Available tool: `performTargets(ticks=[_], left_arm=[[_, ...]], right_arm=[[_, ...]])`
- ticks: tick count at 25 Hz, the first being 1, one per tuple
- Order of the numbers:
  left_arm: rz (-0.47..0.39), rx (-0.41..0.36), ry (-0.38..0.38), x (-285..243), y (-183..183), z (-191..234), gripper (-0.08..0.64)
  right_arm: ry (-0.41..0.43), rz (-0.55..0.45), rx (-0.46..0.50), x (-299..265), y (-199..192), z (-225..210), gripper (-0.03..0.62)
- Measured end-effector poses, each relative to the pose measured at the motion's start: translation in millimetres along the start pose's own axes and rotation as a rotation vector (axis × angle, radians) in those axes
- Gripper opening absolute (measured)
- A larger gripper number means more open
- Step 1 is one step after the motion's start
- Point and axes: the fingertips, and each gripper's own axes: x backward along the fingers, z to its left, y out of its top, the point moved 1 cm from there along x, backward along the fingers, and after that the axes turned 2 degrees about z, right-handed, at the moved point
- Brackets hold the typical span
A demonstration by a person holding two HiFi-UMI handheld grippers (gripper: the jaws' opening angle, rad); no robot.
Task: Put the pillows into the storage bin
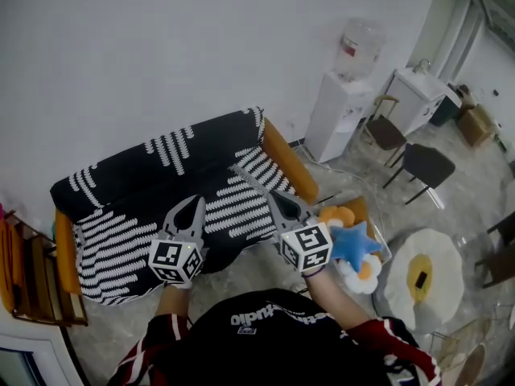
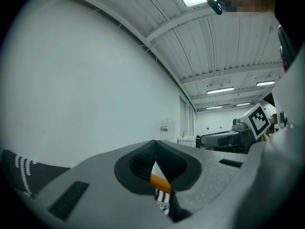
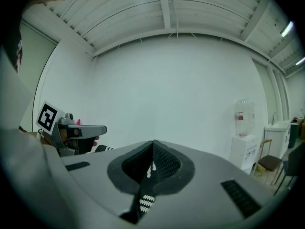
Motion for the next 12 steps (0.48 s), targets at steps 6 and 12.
performTargets(ticks=[6, 12], left_arm=[[-0.004, 0.009, -0.003, 2.3, -0.1, 1.3, 0.003], [-0.009, 0.024, -0.022, 4.2, 0.3, -1.7, 0.003]], right_arm=[[0.000, 0.014, 0.009, 0.6, -1.7, 3.4, -0.008], [-0.013, 0.020, 0.009, 3.6, -4.4, 1.8, -0.008]])
